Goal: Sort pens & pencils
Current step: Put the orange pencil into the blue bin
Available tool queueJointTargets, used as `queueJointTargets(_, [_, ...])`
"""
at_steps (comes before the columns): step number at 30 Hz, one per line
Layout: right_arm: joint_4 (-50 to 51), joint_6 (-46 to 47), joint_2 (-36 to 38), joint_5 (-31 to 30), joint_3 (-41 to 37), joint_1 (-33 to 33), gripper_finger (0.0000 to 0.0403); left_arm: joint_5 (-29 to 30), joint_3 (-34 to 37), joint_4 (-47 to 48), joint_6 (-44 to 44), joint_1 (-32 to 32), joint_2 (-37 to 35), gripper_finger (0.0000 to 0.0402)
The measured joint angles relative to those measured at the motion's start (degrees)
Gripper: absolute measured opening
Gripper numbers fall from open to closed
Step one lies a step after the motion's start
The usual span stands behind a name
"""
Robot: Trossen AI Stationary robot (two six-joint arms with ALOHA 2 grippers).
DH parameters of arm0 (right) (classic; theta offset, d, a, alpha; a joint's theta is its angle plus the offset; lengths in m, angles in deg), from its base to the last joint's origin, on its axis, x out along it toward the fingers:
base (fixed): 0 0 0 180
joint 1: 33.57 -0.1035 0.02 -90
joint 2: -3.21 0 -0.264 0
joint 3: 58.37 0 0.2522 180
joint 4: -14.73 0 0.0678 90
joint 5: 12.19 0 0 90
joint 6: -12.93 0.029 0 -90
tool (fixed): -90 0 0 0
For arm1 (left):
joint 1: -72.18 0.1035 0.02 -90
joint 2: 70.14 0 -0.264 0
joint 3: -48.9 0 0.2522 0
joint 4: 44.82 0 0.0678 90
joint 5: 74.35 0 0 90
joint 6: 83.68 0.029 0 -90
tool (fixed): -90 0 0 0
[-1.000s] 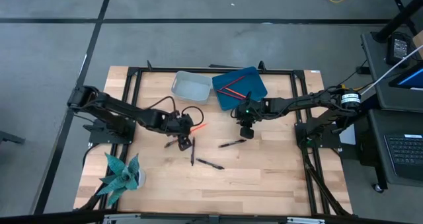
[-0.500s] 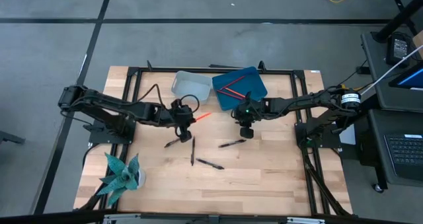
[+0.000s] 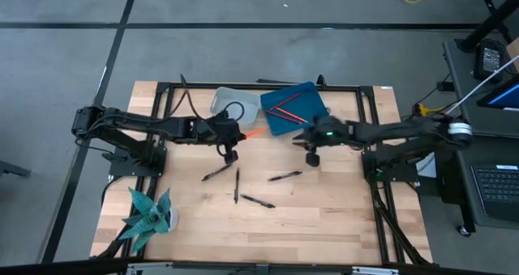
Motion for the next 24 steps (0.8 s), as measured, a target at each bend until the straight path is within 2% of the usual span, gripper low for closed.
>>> queueJointTargets(6, [-16.8, 0.3, 18.1, 1.0, -13.3, 0.6, 0.0083, -5.8, 0.0, -8.6, 4.7, 2.8, 0.7, 0.0016])
queueJointTargets(11, [-24.5, 0.4, 27.0, 8.8, -21.1, 0.5, 0.0083, -11.6, 3.1, -19.8, 6.1, 4.4, 1.0, 0.0016])
queueJointTargets(15, [-28.1, 2.0, 29.9, 16.7, -23.5, 0.5, 0.0083, -13.8, 6.0, -26.9, 6.3, 5.3, 1.1, 0.0016])
queueJointTargets(19, [-30.4, 4.9, 30.2, 21.1, -23.5, 0.5, 0.0083, -14.4, 8.8, -32.1, 7.6, 5.1, 1.2, 0.0016])
queueJointTargets(22, [-31.4, 3.3, 30.2, 21.3, -23.5, 0.5, 0.0083, -16.1, 9.8, -37.3, 8.8, 4.8, 1.0, 0.0016])
queueJointTargets(24, [-31.7, 3.3, 29.9, 18.4, -23.5, 0.5, 0.0083, -17.0, 10.6, -38.6, 9.1, 4.8, 1.1, 0.0016])
